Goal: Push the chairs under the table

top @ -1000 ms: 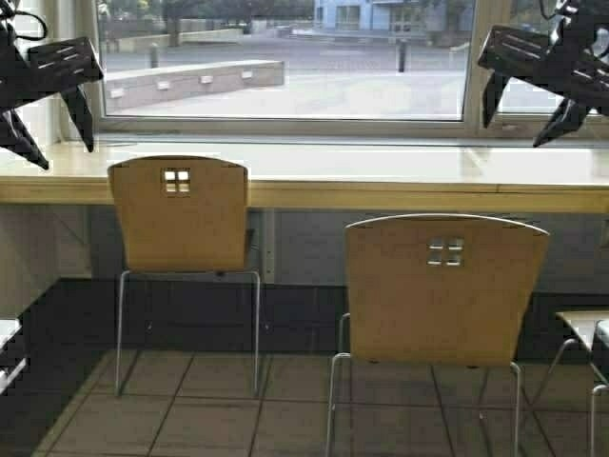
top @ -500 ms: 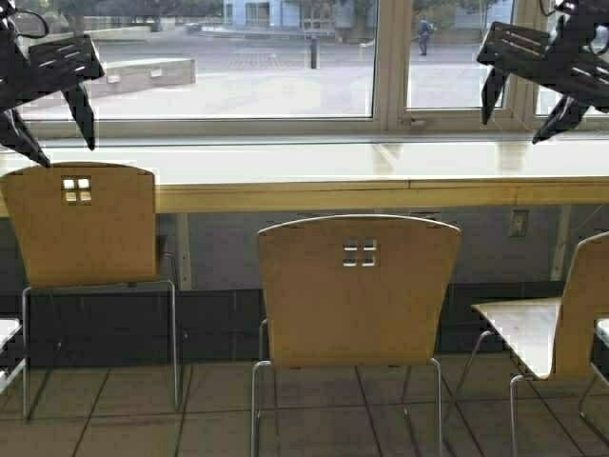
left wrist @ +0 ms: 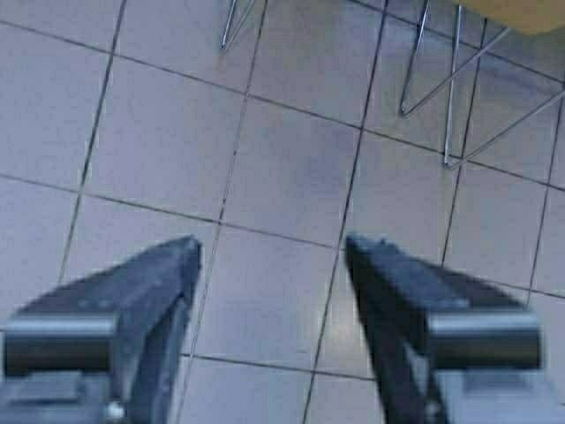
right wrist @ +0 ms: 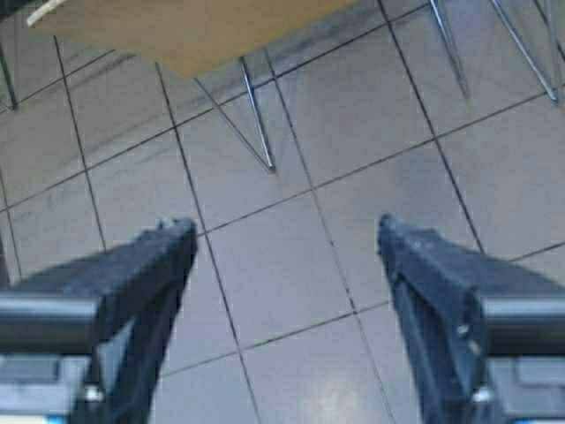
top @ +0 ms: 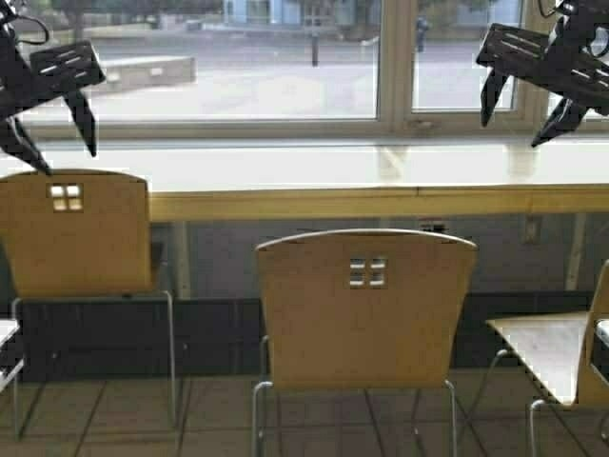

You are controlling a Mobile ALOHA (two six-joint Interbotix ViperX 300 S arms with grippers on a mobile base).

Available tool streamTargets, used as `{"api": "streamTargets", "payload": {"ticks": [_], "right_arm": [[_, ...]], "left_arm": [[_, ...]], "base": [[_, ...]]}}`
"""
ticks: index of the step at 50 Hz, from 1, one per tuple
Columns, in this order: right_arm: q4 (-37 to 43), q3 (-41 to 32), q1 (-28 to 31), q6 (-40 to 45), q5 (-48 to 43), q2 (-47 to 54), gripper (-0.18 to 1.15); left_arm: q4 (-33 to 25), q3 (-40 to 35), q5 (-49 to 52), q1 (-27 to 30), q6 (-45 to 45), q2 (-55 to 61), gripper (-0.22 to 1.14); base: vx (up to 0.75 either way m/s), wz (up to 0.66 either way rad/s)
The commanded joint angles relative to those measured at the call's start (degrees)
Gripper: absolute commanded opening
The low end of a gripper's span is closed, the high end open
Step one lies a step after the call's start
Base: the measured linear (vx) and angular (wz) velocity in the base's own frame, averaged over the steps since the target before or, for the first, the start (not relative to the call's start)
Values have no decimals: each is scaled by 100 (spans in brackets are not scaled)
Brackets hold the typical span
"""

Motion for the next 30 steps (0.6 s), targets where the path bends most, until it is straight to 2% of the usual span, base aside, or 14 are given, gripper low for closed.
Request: {"api": "streamTargets", "payload": {"ticks": [1,7,15,27,30], "right_arm": [[105,62,-26,9,-220,35,95],[466,211,-114,44,-378,299,95],[1134,158,-123,53,-466,563,95],[2373,-44,-167,62,-563,1037,95],[2637,-79,-158,62,-519,1169,95]], "left_arm": [[-475,-334,-53,-422,-26,448,86],[-1345,-712,-299,-817,-44,1169,86],[-2013,-1222,-738,-1529,-97,1881,86],[-3700,-1652,-1424,-2206,-826,2760,86],[-3938,-1714,-1547,-2338,-1002,2883,86]], "base": [[24,21],[25,22],[24,12],[24,-2],[23,-7]]}}
